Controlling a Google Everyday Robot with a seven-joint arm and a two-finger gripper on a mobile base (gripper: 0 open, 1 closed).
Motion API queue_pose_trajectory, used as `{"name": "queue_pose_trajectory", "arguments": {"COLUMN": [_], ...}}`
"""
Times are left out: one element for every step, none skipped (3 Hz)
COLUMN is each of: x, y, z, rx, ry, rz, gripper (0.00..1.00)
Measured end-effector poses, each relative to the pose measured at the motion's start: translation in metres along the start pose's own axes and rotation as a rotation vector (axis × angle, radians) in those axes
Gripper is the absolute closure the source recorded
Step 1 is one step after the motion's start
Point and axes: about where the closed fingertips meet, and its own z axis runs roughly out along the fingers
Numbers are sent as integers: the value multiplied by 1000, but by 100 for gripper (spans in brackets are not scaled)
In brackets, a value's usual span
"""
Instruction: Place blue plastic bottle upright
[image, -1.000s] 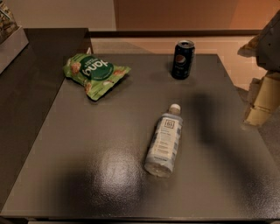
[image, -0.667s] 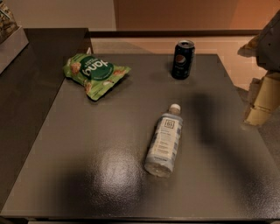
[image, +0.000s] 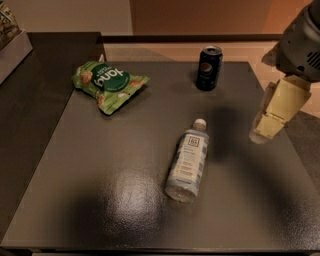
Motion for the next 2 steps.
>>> {"name": "queue_pose_trajectory", "arguments": {"x": [-26, -50], "y": [7, 15], "z": [3, 10], "rx": [-36, -76], "ry": [-34, -48], "rz": [122, 255], "gripper": [0, 0]}}
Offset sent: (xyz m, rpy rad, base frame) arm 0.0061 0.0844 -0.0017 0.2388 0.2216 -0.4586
